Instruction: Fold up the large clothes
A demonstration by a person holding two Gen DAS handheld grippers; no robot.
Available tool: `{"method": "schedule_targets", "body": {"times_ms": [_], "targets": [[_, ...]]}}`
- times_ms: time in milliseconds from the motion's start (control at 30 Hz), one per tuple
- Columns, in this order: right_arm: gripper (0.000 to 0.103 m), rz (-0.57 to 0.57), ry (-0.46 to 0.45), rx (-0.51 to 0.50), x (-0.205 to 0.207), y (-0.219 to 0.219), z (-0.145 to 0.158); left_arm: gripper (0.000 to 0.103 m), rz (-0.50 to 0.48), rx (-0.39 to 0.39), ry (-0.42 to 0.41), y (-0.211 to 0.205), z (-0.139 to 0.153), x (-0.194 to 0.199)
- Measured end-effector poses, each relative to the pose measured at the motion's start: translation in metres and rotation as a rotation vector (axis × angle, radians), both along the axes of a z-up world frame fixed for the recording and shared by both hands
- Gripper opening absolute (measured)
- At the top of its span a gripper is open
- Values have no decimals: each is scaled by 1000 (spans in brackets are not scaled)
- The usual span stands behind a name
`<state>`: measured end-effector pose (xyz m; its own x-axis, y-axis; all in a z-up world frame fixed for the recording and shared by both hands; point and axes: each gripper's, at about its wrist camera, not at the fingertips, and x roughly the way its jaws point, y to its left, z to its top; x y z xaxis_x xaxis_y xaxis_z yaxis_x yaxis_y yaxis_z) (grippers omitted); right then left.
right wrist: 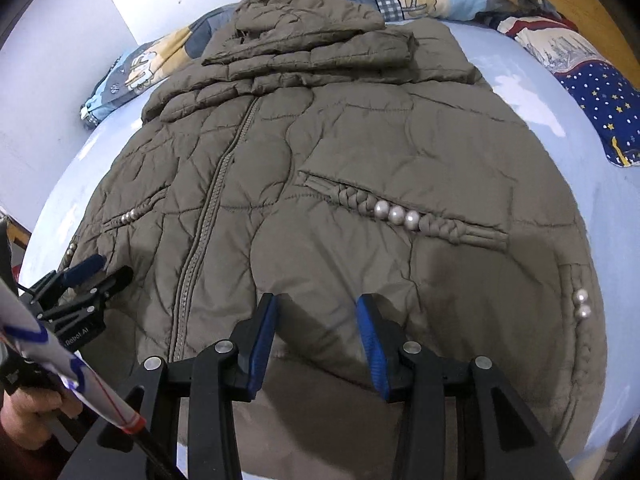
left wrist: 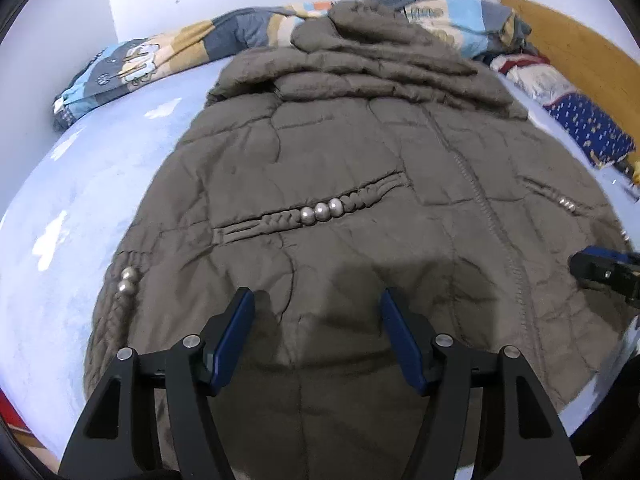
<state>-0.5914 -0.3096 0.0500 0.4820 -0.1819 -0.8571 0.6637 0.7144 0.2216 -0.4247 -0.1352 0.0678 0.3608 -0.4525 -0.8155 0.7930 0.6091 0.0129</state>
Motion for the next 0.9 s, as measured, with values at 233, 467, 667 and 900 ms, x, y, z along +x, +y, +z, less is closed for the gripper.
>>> {"method": "schedule_targets", "body": {"times_ms": [233, 467, 667, 900], "targets": [[45, -11, -58, -23, -27, 25, 7, 65, 12, -54, -56, 22, 15, -12], [48, 21, -3, -71, -28, 43, -5, 65, 20, -16, -50, 20, -1, -5], [51, 23, 11, -66, -26, 41, -12, 65, 6, -1, -80, 16, -5, -7], [56, 33, 23, -89, -22, 45, -12, 65, -8, 15, -115, 14, -9, -10]]}}
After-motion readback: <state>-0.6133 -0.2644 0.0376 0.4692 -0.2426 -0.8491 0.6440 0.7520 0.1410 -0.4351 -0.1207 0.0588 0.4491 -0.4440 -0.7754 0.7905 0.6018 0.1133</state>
